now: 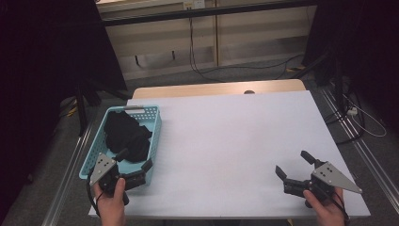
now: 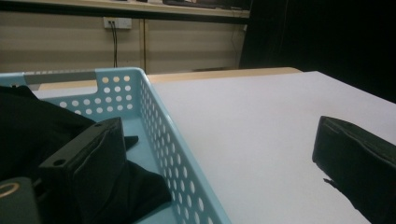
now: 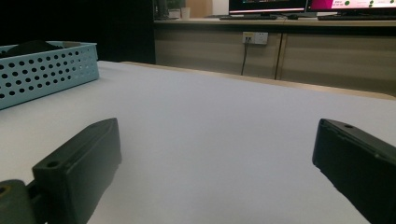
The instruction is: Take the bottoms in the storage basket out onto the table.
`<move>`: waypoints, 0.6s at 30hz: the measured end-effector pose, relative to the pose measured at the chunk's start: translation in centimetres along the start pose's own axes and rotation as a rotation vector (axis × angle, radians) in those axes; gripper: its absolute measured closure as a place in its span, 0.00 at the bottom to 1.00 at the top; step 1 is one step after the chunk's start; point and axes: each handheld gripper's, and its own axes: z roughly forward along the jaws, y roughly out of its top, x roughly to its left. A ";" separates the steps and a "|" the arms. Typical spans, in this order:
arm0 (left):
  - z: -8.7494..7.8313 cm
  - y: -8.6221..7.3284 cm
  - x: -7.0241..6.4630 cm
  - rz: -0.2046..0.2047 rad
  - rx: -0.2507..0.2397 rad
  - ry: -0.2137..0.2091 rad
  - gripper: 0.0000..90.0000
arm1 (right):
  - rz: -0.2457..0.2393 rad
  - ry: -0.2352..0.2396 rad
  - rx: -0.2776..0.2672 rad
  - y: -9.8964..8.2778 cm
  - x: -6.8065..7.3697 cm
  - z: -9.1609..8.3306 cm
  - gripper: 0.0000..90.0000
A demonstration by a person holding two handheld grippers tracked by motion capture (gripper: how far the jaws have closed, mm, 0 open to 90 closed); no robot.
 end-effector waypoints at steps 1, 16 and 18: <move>0.0 0.0 0.0 0.000 0.000 0.000 0.03 | 0.000 0.000 0.000 0.0 0.0 0.0 0.01; 1.5 2.5 0.3 0.020 0.001 0.003 0.03 | -0.005 0.001 0.000 0.0 0.0 -0.1 0.01; 1.8 2.8 0.4 0.012 0.004 0.002 0.03 | -0.006 -0.002 -0.002 0.0 0.0 -0.1 0.01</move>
